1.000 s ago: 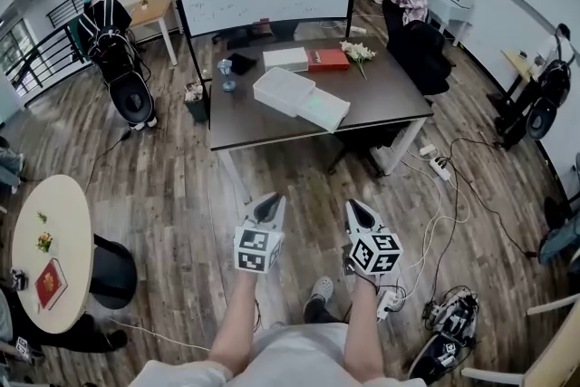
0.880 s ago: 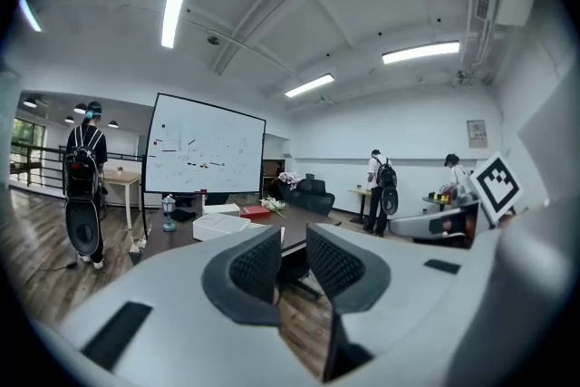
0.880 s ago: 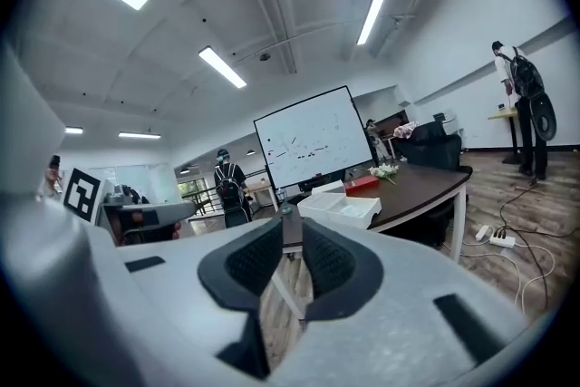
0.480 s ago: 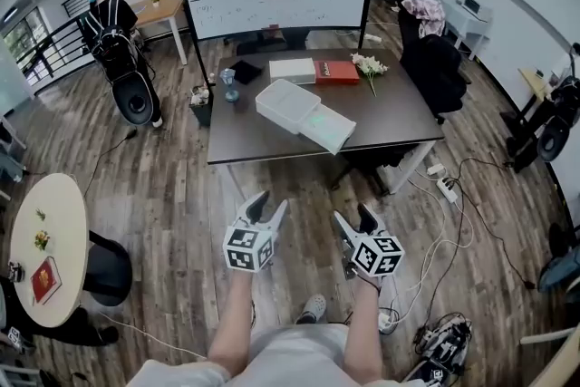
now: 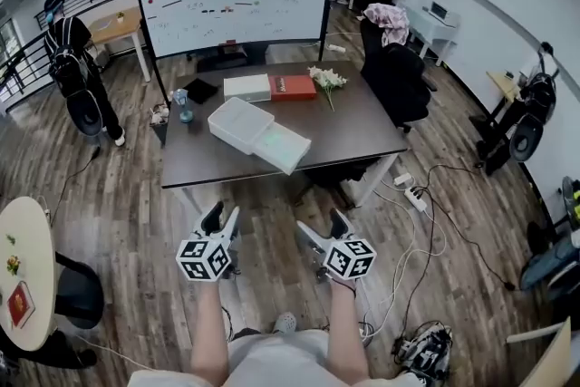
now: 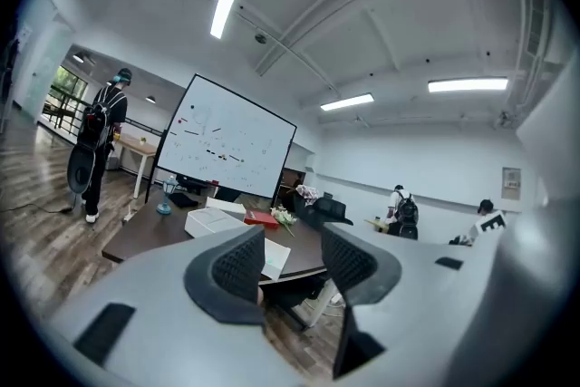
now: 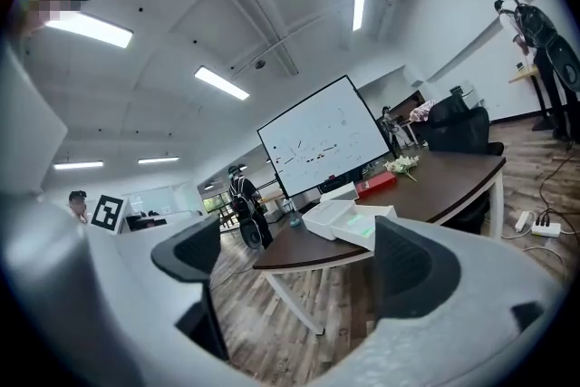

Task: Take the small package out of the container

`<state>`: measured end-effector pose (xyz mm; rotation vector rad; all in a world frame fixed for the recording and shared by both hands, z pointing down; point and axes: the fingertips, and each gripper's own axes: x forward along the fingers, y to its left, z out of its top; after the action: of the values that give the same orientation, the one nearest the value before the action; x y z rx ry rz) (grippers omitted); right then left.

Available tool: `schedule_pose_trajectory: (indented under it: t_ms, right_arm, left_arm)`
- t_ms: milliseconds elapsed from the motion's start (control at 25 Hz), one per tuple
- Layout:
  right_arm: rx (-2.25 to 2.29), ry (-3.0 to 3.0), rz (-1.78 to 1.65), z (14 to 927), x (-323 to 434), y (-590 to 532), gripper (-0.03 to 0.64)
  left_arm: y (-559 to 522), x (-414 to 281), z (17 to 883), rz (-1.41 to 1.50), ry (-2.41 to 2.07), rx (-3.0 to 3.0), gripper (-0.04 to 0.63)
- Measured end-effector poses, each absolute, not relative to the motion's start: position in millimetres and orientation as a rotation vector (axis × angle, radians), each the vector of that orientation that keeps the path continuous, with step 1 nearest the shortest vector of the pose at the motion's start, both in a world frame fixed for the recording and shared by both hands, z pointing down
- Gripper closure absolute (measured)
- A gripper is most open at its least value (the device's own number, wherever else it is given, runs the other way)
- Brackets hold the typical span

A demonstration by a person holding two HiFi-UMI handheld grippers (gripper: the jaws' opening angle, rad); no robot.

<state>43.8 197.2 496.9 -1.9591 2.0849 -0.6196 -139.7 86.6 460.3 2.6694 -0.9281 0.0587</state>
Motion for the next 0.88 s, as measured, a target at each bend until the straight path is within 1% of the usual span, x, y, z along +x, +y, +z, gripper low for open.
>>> schedule_pose_trajectory:
  t_ms: [160, 440, 640, 880]
  right_arm:
    - [-1.913, 2.122, -0.609, 498.1, 57.4, 194.2, 0.094]
    - [-1.913, 2.148, -0.611, 507.4, 55.1, 193.0, 0.101]
    - [-2.010, 2.129, -0.620, 523.6, 77.6, 188.0, 0.118]
    - [-2.083, 2.097, -0.612, 527.1, 105.7, 154.1, 0.137]
  left_arm:
    - [94.3, -116.9, 472.0, 0.122, -0.892, 2.705, 0.407]
    - [76.9, -134.8, 488.6, 0.189, -1.051, 2.645, 0.417]
    - [64.2, -108.2, 502.6, 0.251, -1.016, 2.668, 0.411]
    - [29.4, -73.2, 510.3, 0.303, -1.000, 2.689, 0.410]
